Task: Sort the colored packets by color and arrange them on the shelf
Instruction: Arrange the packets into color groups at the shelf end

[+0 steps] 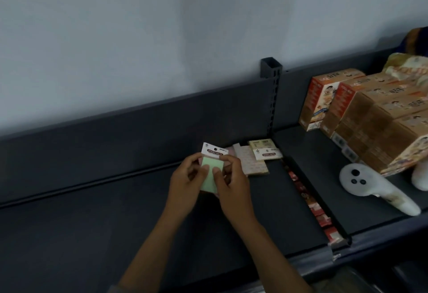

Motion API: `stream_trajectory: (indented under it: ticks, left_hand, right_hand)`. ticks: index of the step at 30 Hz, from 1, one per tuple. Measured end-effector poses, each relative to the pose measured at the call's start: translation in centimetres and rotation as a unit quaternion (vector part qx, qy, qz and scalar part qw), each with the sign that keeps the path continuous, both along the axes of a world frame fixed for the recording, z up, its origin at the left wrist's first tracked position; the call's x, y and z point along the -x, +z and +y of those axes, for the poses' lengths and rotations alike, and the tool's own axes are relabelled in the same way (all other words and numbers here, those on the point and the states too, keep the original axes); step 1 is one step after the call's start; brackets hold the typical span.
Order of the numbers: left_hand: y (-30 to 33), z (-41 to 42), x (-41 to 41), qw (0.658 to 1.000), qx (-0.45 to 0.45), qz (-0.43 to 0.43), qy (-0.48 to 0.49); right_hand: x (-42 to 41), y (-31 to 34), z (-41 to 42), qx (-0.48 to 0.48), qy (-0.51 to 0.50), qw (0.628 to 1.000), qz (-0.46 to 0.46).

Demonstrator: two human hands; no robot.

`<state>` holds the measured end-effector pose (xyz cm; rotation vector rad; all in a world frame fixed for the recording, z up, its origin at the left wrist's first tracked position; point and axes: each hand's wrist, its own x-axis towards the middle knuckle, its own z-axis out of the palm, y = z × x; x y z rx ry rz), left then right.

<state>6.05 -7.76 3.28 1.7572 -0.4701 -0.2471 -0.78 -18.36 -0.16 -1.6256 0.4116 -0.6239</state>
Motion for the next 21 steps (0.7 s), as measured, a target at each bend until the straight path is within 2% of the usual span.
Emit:
stream_trajectory:
  ticks: [10,21]
  left_hand:
    - [1.4,13.8,-1.8,0.996,0.046,-0.040,0.071]
    - [-0.6,31.6,-2.9,0.980,0.015,-0.044,0.192]
  right_hand:
    - [-5.5,1.1,12.8,-0.035,0.121,0.992,0.015]
    - [-7.9,1.0,29.8,-0.063,0.202,0.976,0.048]
